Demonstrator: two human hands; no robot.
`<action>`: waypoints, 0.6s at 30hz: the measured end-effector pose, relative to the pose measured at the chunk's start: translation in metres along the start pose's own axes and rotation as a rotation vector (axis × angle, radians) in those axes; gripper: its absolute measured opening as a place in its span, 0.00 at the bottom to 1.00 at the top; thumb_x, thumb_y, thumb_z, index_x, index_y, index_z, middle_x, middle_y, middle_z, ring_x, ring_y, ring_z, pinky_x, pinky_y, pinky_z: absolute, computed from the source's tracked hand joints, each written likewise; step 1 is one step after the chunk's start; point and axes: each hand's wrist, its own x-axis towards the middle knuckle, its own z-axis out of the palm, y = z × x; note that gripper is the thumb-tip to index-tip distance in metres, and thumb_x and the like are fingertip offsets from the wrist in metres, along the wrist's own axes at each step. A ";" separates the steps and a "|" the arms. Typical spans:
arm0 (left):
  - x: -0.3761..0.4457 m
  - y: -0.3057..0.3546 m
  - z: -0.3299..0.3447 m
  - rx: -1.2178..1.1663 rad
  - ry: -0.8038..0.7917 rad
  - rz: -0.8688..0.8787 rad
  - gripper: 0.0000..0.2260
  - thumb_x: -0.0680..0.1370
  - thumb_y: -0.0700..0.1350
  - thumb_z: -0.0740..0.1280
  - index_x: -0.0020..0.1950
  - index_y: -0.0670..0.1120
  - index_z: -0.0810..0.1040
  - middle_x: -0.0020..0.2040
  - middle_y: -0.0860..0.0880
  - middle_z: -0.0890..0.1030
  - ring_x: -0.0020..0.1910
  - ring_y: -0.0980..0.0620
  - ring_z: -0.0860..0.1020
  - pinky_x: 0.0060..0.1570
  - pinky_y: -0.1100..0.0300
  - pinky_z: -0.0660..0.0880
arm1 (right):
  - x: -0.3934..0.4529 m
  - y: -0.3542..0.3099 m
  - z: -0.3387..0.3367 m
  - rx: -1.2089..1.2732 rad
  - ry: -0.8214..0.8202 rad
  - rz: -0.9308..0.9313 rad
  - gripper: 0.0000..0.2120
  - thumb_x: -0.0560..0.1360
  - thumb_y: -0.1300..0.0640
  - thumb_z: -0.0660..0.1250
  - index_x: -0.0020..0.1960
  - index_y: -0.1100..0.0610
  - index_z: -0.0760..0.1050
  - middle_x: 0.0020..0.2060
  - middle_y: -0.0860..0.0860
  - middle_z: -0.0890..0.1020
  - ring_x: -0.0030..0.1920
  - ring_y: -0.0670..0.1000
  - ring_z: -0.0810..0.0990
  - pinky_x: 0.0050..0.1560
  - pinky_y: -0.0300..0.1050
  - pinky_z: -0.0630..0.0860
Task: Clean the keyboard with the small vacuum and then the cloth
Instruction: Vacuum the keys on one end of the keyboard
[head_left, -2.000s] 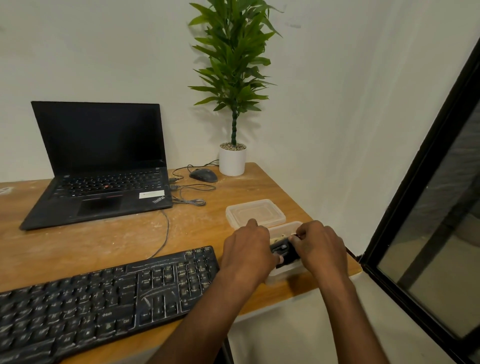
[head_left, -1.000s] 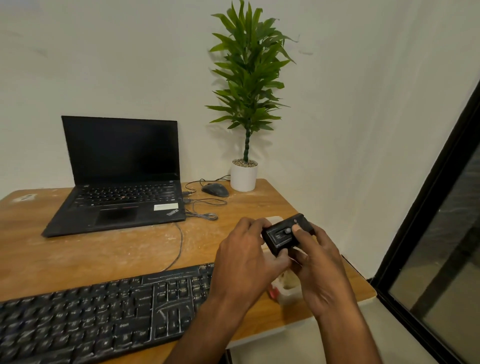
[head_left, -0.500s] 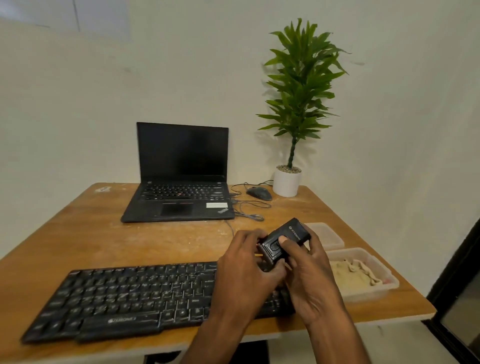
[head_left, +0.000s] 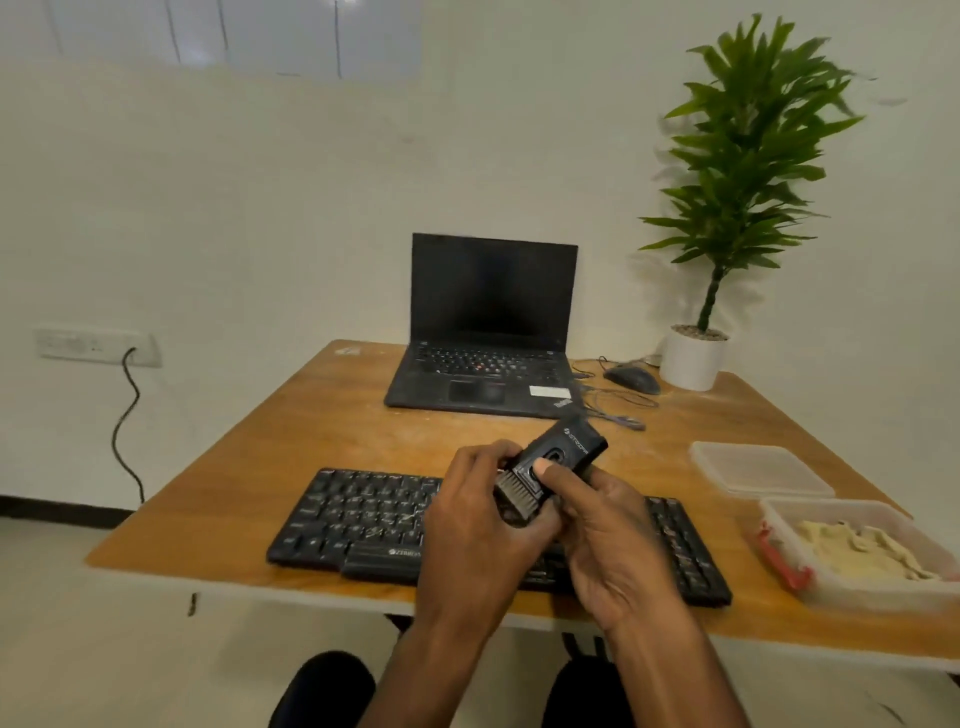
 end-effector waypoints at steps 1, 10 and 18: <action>0.000 -0.003 -0.006 0.003 0.016 -0.003 0.23 0.72 0.55 0.77 0.65 0.54 0.78 0.57 0.61 0.76 0.57 0.68 0.76 0.49 0.76 0.75 | 0.001 0.002 0.006 -0.011 -0.015 0.007 0.10 0.75 0.66 0.72 0.56 0.66 0.81 0.49 0.63 0.86 0.49 0.59 0.86 0.44 0.45 0.83; 0.008 -0.040 -0.075 0.096 0.030 0.004 0.24 0.72 0.52 0.79 0.65 0.55 0.76 0.57 0.62 0.76 0.58 0.69 0.76 0.52 0.75 0.75 | 0.016 0.026 0.056 -0.186 -0.202 0.057 0.12 0.72 0.64 0.74 0.55 0.64 0.82 0.48 0.60 0.86 0.50 0.59 0.86 0.49 0.50 0.81; 0.024 -0.094 -0.142 -0.041 -0.043 -0.135 0.11 0.81 0.52 0.71 0.63 0.55 0.79 0.54 0.56 0.84 0.52 0.58 0.84 0.48 0.62 0.82 | 0.040 0.060 0.099 -0.405 -0.282 -0.054 0.11 0.70 0.66 0.76 0.53 0.62 0.83 0.45 0.55 0.87 0.48 0.55 0.87 0.50 0.50 0.83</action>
